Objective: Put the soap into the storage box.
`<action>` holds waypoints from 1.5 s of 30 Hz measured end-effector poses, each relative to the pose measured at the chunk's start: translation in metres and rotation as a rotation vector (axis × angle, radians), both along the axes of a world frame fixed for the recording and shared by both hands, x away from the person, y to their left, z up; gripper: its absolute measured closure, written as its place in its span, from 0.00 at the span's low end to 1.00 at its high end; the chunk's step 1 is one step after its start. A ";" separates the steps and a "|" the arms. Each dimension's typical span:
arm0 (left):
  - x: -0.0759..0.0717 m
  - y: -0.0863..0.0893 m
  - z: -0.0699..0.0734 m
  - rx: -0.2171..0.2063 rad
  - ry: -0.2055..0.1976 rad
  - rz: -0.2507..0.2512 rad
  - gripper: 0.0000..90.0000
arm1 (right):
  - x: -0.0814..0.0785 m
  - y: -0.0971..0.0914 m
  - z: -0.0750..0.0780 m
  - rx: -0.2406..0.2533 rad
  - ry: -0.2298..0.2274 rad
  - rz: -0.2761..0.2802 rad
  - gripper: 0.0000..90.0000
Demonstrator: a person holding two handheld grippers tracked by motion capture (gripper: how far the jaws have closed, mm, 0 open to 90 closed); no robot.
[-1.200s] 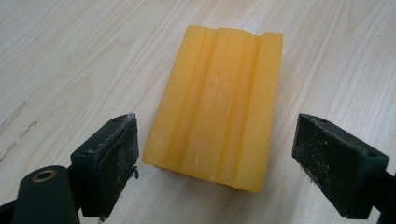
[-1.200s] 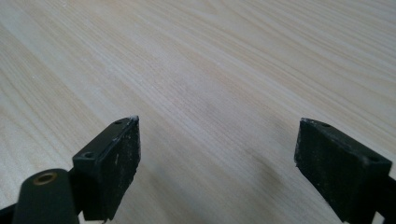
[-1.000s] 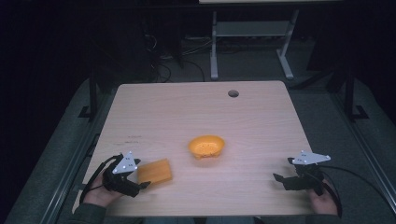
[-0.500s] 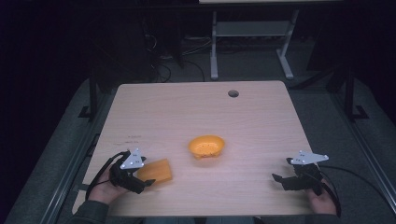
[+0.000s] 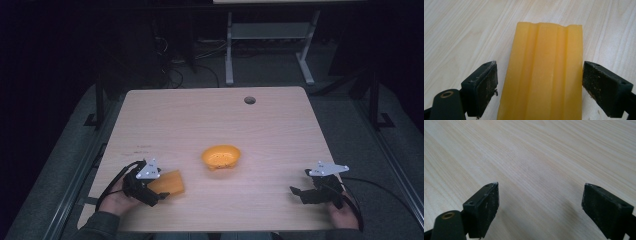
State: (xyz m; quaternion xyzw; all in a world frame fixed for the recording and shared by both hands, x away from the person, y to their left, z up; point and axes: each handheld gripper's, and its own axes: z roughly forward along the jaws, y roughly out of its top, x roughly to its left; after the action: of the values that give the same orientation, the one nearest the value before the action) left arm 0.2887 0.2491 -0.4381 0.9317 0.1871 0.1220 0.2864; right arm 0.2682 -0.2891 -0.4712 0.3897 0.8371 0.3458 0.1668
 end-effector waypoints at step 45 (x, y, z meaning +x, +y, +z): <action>0.015 -0.012 -0.012 0.043 0.104 -0.040 0.21 | -0.001 0.001 0.003 0.011 -0.016 0.008 0.16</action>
State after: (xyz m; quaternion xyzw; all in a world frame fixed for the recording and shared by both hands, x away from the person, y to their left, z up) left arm 0.3037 0.2374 -0.4496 0.9463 0.1804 0.0715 0.2586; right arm 0.2674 -0.2876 -0.4677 0.3844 0.8354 0.3542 0.1698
